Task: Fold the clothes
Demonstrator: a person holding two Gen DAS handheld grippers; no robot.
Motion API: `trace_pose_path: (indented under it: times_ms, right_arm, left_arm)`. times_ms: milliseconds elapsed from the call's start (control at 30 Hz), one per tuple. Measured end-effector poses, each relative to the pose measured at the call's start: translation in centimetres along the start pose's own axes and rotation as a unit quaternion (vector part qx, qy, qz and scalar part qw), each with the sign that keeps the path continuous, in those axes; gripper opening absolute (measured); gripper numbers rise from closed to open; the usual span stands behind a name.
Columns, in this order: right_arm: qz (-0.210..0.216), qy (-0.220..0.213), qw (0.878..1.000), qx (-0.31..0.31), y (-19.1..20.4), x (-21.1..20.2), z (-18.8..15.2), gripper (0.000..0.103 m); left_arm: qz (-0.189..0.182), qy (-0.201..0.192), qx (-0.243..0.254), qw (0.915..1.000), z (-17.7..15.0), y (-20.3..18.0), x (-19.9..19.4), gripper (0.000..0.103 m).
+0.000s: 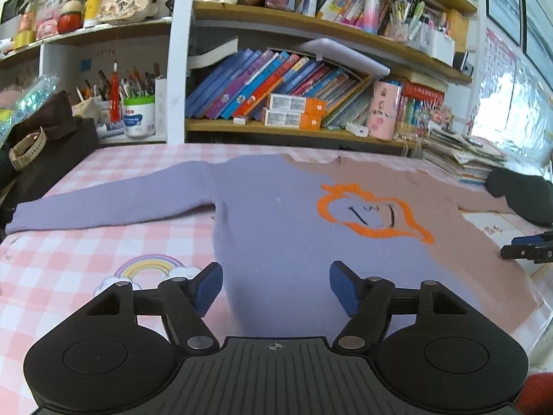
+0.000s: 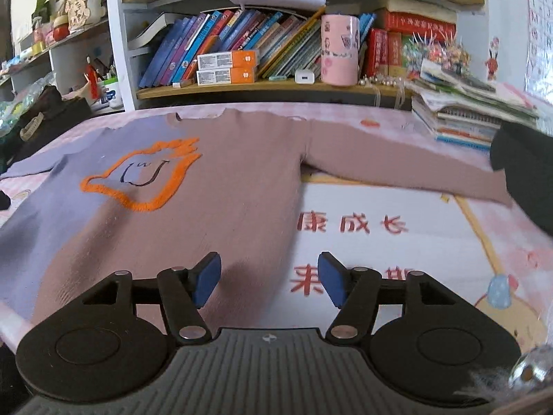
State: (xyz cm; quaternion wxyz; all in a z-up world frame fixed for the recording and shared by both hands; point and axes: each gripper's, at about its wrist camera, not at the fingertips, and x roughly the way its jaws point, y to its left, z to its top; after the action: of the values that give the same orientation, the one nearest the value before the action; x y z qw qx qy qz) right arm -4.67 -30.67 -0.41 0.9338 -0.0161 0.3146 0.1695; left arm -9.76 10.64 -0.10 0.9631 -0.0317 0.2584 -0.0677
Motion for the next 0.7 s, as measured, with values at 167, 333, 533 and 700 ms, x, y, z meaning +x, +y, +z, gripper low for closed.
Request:
trace_pose_path:
  times_ms: [167,333,533,700]
  right_arm:
    - [0.013,0.012,1.000,0.018,-0.3,-0.3,-1.0,0.057]
    - [0.015,0.014,1.000,0.007,0.3,-0.8,-1.8,0.057]
    - [0.009,0.012,1.000,-0.006,0.8,-0.5,-1.8,0.057]
    - [0.012,0.007,1.000,-0.005,0.7,-0.6,-2.0,0.052]
  left_arm:
    - [0.019,0.010,-0.033,0.9992,-0.9,1.1,-0.5,0.070]
    - [0.019,0.028,-0.054,0.9979,-1.8,2.1,-0.7,0.069]
    - [0.011,0.031,-0.052,0.9981,-2.1,1.7,0.1,0.069]
    - [0.007,0.027,-0.048,0.9985,-2.2,1.7,0.1,0.068]
